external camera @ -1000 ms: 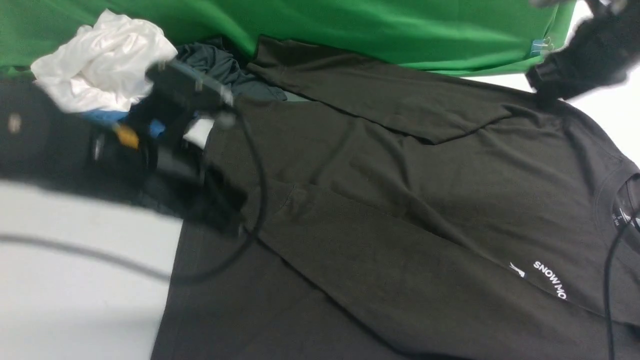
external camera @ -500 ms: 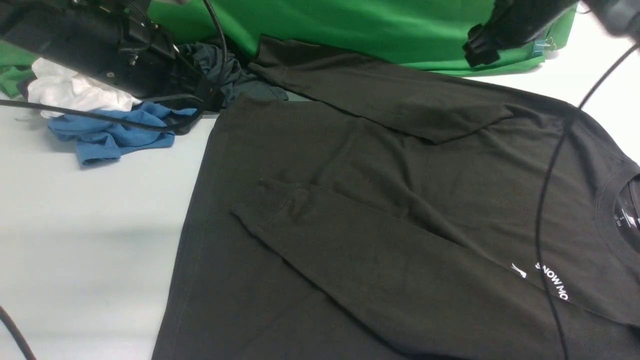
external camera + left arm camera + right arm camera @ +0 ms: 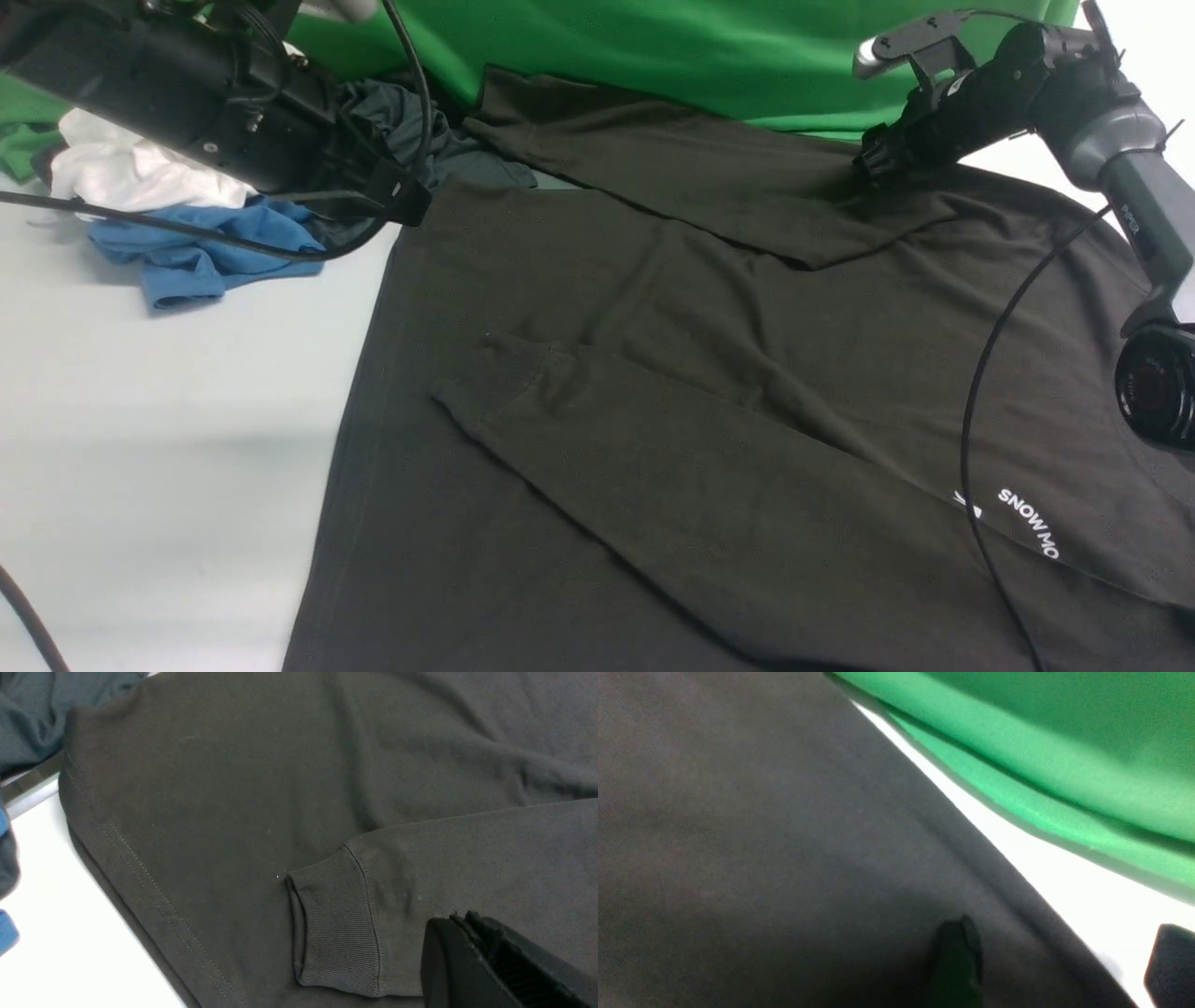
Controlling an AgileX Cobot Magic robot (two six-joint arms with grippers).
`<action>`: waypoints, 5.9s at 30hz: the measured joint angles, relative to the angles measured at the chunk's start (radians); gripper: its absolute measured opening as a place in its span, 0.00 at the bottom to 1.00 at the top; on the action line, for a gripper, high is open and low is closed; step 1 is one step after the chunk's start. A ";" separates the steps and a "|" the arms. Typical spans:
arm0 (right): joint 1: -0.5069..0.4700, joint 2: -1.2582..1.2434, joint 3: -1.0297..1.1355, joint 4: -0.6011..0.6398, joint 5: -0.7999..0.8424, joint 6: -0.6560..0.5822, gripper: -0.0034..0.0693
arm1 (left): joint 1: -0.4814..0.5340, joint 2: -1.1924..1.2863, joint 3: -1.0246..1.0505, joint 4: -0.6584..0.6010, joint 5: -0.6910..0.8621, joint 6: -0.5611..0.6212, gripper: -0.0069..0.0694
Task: Fold a long-sleeved shirt on a white desktop.
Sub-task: 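Grab the top left corner of the dark shirt with the left gripper, then fold the left side of the dark shirt inward over its body with the left gripper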
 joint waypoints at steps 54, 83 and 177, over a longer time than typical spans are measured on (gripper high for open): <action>0.062 -0.107 -0.089 0.099 0.304 0.053 0.09 | 0.000 0.927 -1.160 -0.045 -0.179 0.011 0.51; 0.062 -0.107 -0.089 0.172 0.304 0.061 0.09 | -0.060 1.170 -1.239 -0.061 -0.620 0.087 0.16; 0.093 -0.296 0.275 0.085 0.301 0.029 0.09 | -0.019 0.621 -0.593 0.136 -0.142 0.558 0.19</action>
